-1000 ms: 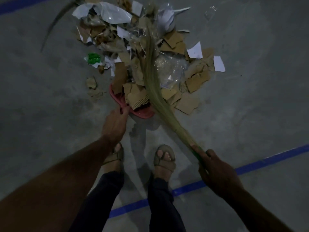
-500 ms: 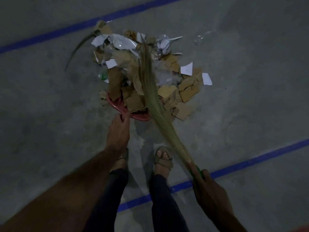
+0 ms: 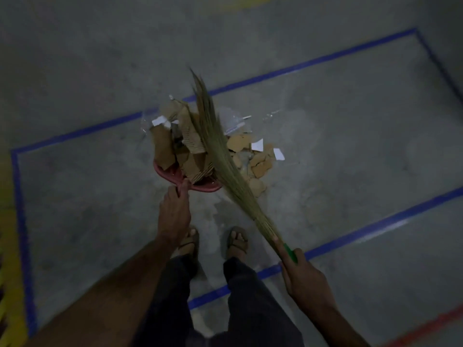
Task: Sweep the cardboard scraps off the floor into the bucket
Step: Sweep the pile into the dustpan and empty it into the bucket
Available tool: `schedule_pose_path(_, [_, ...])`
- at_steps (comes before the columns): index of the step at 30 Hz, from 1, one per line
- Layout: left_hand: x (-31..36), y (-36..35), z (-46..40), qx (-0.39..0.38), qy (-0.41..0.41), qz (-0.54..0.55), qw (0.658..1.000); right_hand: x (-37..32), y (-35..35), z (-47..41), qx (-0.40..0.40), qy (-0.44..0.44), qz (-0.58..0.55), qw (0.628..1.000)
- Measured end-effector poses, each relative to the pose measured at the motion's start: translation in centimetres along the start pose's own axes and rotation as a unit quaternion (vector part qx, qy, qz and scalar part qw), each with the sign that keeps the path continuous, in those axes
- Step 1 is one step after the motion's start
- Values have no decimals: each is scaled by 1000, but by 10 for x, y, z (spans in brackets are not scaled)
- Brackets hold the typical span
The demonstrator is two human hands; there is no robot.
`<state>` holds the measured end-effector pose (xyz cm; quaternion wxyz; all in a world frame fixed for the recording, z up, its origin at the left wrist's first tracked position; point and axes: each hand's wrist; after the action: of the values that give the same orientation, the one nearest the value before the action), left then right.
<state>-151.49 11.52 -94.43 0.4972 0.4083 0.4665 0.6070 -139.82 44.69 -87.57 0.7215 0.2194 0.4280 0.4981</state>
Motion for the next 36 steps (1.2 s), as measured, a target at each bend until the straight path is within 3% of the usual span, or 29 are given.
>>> schedule_pose_path(7, [-24,64,79,39,-12,-22,999,-29,12,95,35,30,22,999])
schedule_pose_path(14, [-67,93,155,109,-60,-19,992,-62,-36,194,113,47,24,992])
schedule_pose_path(24, [-126,129,290,123,-138,-51,981,-117,-134,366,195,15,30,980])
schedule_pose_path(30, [-111,135,361,128,-203,-82,967,-101,-172,466,241,-42,-8,970])
schedule_pose_path(36, [-43,114,448,136,-271,-65,951,-48,-199,570,269,-87,-35,959])
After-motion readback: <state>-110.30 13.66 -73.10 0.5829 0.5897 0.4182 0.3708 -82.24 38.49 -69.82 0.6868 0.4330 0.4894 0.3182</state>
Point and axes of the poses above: each hand's wrist, its own z-axis away from the middle knuckle, its own y-axis out of the back of the hand, x = y × z, and after that the axes turned 13 degrees about -z, right-handed
